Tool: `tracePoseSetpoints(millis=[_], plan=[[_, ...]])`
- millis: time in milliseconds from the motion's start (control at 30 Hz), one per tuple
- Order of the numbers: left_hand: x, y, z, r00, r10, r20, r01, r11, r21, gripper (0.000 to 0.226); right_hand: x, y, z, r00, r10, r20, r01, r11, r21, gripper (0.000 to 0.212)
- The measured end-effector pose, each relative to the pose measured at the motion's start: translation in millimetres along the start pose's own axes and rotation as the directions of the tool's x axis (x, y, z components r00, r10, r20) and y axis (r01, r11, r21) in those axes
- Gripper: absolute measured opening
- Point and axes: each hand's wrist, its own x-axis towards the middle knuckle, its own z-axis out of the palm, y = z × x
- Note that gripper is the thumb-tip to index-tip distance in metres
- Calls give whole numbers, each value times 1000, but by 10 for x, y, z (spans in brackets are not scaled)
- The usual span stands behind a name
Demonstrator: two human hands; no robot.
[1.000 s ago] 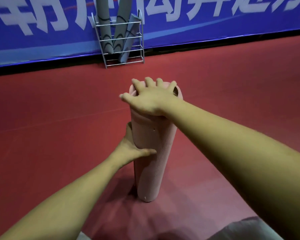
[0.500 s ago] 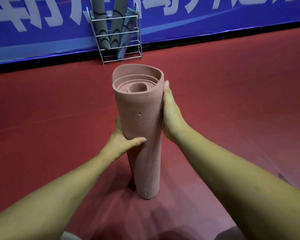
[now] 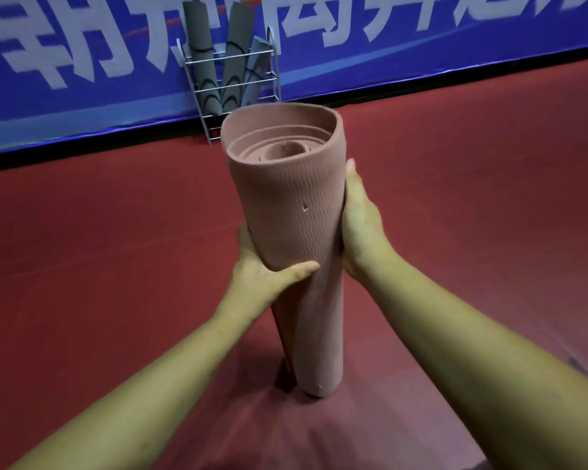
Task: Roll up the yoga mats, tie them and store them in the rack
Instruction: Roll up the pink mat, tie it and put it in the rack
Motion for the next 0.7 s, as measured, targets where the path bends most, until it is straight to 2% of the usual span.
tracePoseSetpoints(millis=[67,133,267,433,533,633,700], plan=[[-19,-63,167,999,3,51,-3,1000,-3,119,37,71,-139,999,-7,-42,3,997,-76,65],[-159,-246,363,989,-54,136,49,998,44,122,-23,374,-255,992,93,-90,-106,983,-153,64],[-184,-363,485,966,-118,228,109,993,50,126,20,707,-414,965,238,-107,-247,965,-83,60],[-109,-247,527,973,-103,207,91,994,64,123,122,696,-478,975,202,-96,-206,978,-34,59],[23,-156,480,984,-41,174,29,997,70,123,263,575,-530,984,161,-79,-161,987,10,60],[-73,-282,508,974,-98,206,75,991,114,122,263,767,-562,971,213,-112,-224,970,-97,60],[-169,-376,565,961,-145,236,113,983,143,122,147,1008,-572,942,311,-129,-328,935,-135,58]])
